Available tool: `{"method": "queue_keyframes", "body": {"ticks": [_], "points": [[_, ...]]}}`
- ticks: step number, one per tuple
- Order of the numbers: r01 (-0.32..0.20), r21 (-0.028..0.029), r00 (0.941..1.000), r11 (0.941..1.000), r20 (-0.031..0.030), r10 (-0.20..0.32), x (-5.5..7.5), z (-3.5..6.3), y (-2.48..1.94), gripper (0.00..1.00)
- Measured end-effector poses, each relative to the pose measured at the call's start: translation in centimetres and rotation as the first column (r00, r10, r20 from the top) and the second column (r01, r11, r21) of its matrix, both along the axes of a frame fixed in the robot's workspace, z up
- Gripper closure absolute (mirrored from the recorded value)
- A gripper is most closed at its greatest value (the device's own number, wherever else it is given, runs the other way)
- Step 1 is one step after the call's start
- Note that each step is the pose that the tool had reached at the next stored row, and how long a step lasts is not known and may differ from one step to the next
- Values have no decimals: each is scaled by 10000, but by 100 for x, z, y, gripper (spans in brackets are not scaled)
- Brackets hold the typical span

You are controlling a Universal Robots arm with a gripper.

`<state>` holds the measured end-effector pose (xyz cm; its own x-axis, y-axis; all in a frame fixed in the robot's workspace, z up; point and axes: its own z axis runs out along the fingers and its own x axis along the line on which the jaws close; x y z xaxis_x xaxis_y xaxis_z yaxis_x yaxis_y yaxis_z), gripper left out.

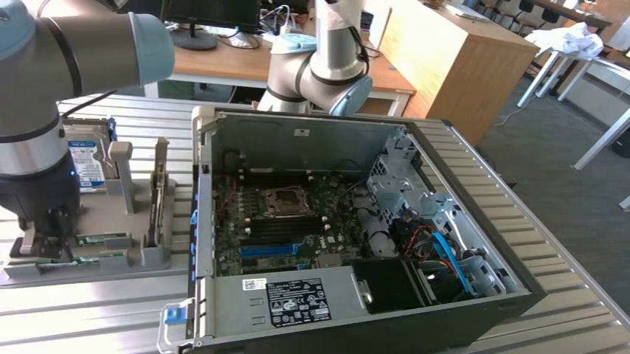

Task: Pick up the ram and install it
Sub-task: 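Pick up the ram and move it above insertion slot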

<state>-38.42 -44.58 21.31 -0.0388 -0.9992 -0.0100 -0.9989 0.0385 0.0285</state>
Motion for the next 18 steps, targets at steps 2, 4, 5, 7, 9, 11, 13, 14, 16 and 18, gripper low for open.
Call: {"method": "queue_keyframes", "body": {"ticks": [2, 4, 5, 7, 9, 11, 13, 14, 16, 18], "points": [[0, 0, 10000, 10000, 1, 0, 0, -14, 0, 69], [0, -1, 10000, 10000, 0, 0, 0, -25, 0, 69], [0, 0, 10000, 10000, -1, 0, 0, -29, 0, 69], [0, -1, 10000, 10000, -1, 0, 0, -36, 0, 69], [0, -1, 10000, 10000, -2, 0, 0, -37, 0, 69], [0, 0, 10000, 10000, 0, 0, 0, -38, 0, 69], [2, 3, 10000, 10000, 4, -2, 10, -40, 1, 69], [1, 2, 10000, 10000, 1, -1, 18, -39, 0, 69], [1, 3, 10000, 10000, 0, -1, 37, -39, 0, 69], [1, 2, 10000, 10000, 0, -1, 58, -39, 0, 69]]}}
